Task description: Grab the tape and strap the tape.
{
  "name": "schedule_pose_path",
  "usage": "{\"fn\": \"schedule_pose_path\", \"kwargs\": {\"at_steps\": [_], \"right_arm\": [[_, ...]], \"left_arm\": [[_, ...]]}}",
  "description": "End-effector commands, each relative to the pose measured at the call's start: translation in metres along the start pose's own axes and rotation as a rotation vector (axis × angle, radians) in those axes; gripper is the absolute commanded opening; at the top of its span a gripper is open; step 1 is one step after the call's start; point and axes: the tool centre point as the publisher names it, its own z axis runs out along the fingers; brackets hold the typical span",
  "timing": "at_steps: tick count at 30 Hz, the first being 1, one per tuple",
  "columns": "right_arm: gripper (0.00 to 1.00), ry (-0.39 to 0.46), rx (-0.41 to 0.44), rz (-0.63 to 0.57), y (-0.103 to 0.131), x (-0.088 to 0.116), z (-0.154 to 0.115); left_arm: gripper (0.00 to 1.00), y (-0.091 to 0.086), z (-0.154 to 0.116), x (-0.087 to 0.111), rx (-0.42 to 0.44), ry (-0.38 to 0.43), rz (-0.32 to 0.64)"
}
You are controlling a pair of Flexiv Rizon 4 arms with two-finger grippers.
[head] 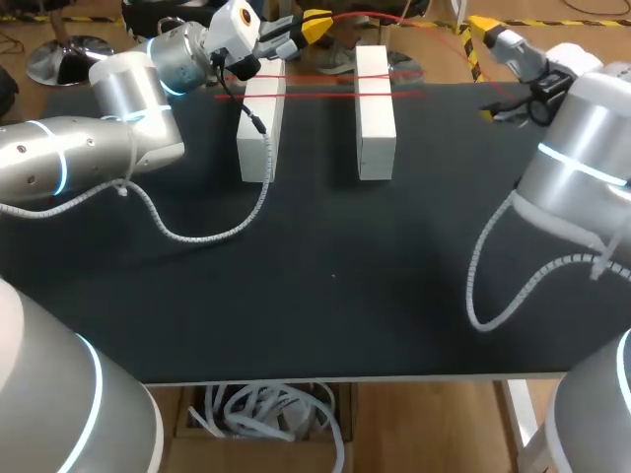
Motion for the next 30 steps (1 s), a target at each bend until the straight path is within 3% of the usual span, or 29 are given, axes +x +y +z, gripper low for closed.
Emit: {"fn": "schedule_pose_path", "kwargs": {"at_steps": [1,10,16,30], "right_arm": [[1.0,0.076,-0.548,0.327,0.002,-0.002,-0.001],[1.0,0.173,-0.616,0.344,0.041,-0.003,0.001],[1.0,0.145,-0.597,0.344,0.052,-0.007,0.003],[1.0,0.167,-0.581,0.323,0.067,0.006,0.008]], "left_arm": [[0.0,0.001,-0.001,-0.002,0.003,0.004,-0.001],[0.0,0.001,-0.001,-0.002,0.003,0.004,-0.001],[0.0,0.001,-0.001,-0.002,0.003,0.004,-0.001],[0.0,0.001,-0.001,-0.002,0.003,0.004,-0.001]]}}
